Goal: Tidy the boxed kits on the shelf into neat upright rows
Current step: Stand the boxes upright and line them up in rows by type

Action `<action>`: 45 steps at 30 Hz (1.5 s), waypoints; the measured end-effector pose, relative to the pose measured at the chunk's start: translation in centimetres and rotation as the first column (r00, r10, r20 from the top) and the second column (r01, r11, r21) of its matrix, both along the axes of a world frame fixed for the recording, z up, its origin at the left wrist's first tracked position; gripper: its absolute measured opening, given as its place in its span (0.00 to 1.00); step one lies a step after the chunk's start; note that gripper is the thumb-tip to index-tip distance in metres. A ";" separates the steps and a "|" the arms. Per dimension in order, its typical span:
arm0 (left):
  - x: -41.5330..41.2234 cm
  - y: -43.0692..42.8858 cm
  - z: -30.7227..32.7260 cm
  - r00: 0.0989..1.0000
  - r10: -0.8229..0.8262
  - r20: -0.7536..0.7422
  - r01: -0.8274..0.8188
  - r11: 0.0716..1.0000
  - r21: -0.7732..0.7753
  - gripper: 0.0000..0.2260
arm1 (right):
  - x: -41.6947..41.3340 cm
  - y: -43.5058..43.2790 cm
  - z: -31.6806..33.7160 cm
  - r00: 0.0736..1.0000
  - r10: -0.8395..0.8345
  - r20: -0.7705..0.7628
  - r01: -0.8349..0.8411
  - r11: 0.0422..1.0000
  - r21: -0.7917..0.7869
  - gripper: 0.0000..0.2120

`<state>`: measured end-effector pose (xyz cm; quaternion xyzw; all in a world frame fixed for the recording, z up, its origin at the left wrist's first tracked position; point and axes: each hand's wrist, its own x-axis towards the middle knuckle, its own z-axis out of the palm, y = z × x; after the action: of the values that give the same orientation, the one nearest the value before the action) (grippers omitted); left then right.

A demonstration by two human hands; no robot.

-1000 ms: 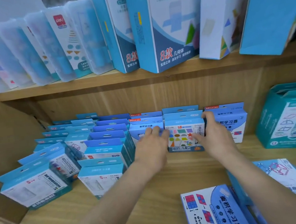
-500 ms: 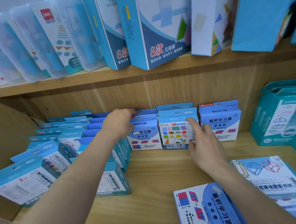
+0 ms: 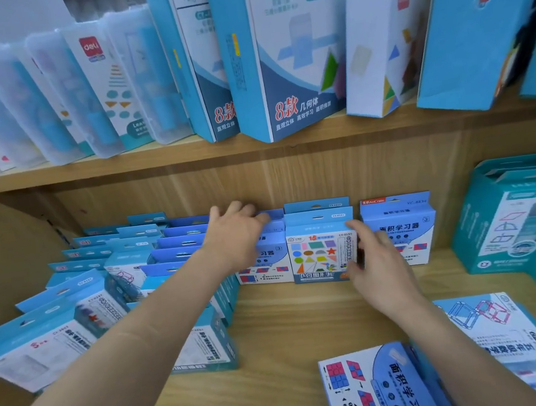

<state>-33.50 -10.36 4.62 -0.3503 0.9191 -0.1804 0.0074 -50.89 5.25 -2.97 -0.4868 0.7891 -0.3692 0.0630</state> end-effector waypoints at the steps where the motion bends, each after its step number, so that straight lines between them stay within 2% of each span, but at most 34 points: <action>1: -0.6 0.3 -0.3 0.999 -0.026 -0.041 0.028 0.998 0.054 0.25 | -0.3 -0.1 0.0 0.999 -0.017 0.029 0.017 1.000 -0.019 0.31; 3: -1.8 0.6 -0.9 0.990 -0.014 -0.141 0.035 0.988 0.151 0.25 | -0.8 -0.3 0.1 0.997 -0.023 0.072 0.025 0.999 -0.031 0.31; 6: -2.5 0.4 -1.6 0.964 0.052 -0.261 0.005 0.977 0.214 0.24 | -1.1 -0.6 0.3 0.995 -0.010 0.096 0.013 0.999 -0.033 0.32; 10: -2.3 0.1 -1.1 0.969 0.074 -0.236 -0.013 0.968 0.251 0.27 | -1.6 -1.2 0.4 0.994 -0.034 0.106 0.038 0.999 -0.039 0.28; 12: -2.1 0.2 -0.8 0.983 0.044 -0.179 -0.005 0.977 0.213 0.29 | -1.8 -1.5 0.6 0.994 -0.062 0.084 0.065 0.998 -0.028 0.27; 18: -1.6 0.1 -0.3 0.998 -0.067 -0.018 0.066 0.997 -0.037 0.32 | -1.1 -1.5 1.5 0.983 -0.101 -0.152 0.099 0.995 -0.021 0.35; 21: -1.2 0.1 -0.1 0.999 -0.035 -0.016 0.034 0.998 -0.060 0.29 | -1.0 -1.2 1.9 0.944 -0.113 -0.310 0.120 0.993 0.002 0.35; 24: -1.9 0.6 -0.6 0.993 -0.059 -0.099 0.061 0.998 0.014 0.25 | -1.5 -1.2 2.3 0.911 -0.083 -0.403 0.108 0.993 0.039 0.35; 28: -2.7 1.1 -1.1 0.968 0.006 -0.250 0.031 0.989 0.146 0.22 | -2.4 -1.8 4.0 0.919 -0.062 -0.391 0.112 0.988 0.108 0.36; 33: -2.5 1.4 -1.6 0.976 0.001 -0.219 0.017 0.997 0.081 0.24 | -2.8 -2.1 4.6 0.922 0.026 -0.386 0.036 0.988 0.151 0.32; 40: -2.3 1.8 -1.6 0.959 0.078 -0.271 -0.041 0.989 0.140 0.28 | -3.0 -1.7 3.7 0.954 0.058 -0.294 -0.036 0.996 0.078 0.35; 45: -2.0 4.5 -0.6 0.877 0.072 -0.474 -0.030 0.995 0.097 0.28 | -3.7 0.0 4.9 0.973 0.091 -0.210 -0.108 0.991 -0.074 0.34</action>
<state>-35.53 -5.84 4.00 -0.4074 0.8900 -0.0482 -0.1989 -54.54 5.24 1.97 -0.5636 0.7497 -0.3461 -0.0215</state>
